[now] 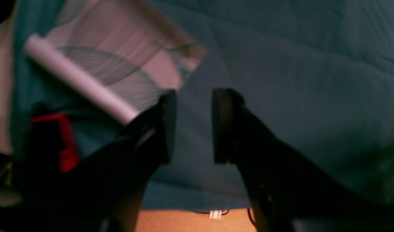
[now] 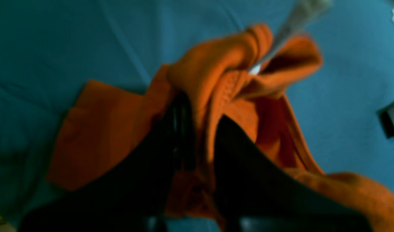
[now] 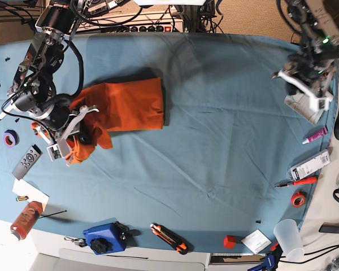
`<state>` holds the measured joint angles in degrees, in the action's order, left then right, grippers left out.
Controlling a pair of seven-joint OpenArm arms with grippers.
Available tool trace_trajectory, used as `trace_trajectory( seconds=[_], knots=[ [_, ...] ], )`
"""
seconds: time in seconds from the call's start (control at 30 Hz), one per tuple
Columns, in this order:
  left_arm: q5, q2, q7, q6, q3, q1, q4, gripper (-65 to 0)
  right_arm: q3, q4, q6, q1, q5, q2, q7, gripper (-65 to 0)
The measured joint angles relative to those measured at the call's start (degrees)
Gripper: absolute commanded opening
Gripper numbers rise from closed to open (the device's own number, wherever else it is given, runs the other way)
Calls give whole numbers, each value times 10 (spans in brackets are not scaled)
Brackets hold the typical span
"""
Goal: Layout the t-shirt on the table in an organized manner, then fold the t-shirt properly
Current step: 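Press and tuck the folded bundle with the right gripper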
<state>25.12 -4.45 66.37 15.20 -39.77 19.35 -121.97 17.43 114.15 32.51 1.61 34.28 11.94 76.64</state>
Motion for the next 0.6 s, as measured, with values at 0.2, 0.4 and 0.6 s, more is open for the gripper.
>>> trace_trajectory(
  seconds=[0.2,0.4,0.6],
  knots=[
    [52,0,1,12,-88,8,0,-476,-72,11,-9,-5,-9,-17,9,-650],
    [66,2,1,36,-93,7,0,-476,-210,11,-43,-25,-114,-21,-29,-650],
    [96,2,1,38,-93,7,0,-476,-300,11,-72,-24,-171,-19,-19,-650]
  ],
)
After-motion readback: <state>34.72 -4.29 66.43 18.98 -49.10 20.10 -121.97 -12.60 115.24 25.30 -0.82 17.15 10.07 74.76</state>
